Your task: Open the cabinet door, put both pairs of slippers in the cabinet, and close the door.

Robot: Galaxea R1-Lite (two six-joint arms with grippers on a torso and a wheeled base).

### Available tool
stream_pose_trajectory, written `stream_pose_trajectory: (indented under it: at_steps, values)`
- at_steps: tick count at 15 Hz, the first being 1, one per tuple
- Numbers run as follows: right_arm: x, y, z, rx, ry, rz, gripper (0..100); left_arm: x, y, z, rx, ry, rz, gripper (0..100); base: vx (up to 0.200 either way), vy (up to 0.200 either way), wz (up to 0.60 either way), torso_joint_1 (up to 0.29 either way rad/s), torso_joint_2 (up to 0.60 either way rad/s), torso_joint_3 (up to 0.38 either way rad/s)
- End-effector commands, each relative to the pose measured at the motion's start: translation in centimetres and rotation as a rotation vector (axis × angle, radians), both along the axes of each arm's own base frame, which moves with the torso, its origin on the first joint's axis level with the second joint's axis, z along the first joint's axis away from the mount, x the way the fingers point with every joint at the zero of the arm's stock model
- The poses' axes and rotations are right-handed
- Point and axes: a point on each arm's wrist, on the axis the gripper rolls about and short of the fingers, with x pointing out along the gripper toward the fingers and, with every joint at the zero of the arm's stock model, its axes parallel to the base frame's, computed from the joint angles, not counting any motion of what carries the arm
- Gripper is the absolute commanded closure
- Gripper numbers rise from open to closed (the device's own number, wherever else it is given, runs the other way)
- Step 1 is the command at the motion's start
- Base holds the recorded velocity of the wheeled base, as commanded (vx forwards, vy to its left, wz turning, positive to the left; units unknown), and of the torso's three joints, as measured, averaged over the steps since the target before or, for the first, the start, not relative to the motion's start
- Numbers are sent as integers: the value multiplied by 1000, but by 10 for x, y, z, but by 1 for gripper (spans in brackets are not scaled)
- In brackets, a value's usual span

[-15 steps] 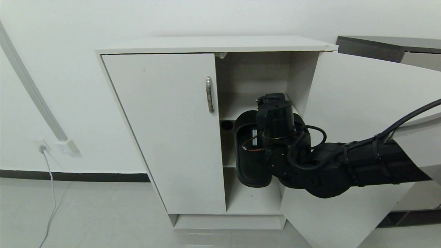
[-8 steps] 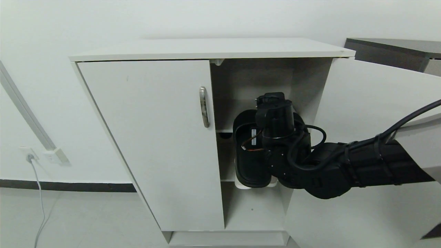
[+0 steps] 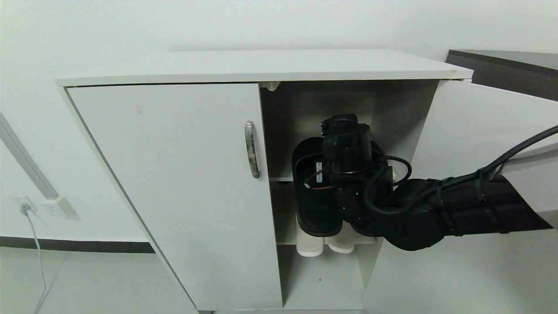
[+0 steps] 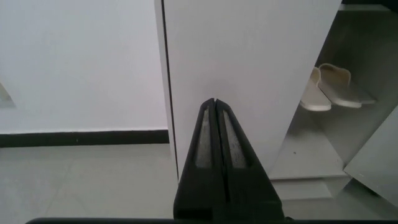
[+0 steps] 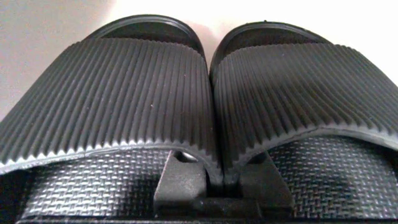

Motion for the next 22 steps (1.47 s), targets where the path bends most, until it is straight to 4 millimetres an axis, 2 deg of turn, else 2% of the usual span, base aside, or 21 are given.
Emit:
stream_pose_trajectory:
  at_steps: [1, 5, 14, 18, 22]
  values:
    - [6, 0, 0, -4, -1, 7, 100, 0, 0, 0, -1, 1, 0, 100, 0, 0, 0, 0, 0, 0]
    - [25, -7, 6, -12, 21, 17, 100, 0, 0, 0, -1, 1, 0, 100, 0, 0, 0, 0, 0, 0]
    - [66, -4, 12, -13, 58, 4, 100, 0, 0, 0, -7, 3, 18, 100, 0, 0, 0, 0, 0, 0]
    - [76, 4, 15, 31, 37, 46, 100, 0, 0, 0, -9, 3, 20, 100, 0, 0, 0, 0, 0, 0]
    - [86, 2, 18, 22, 96, 32, 100, 0, 0, 0, -9, 1, 22, 100, 0, 0, 0, 0, 0, 0]
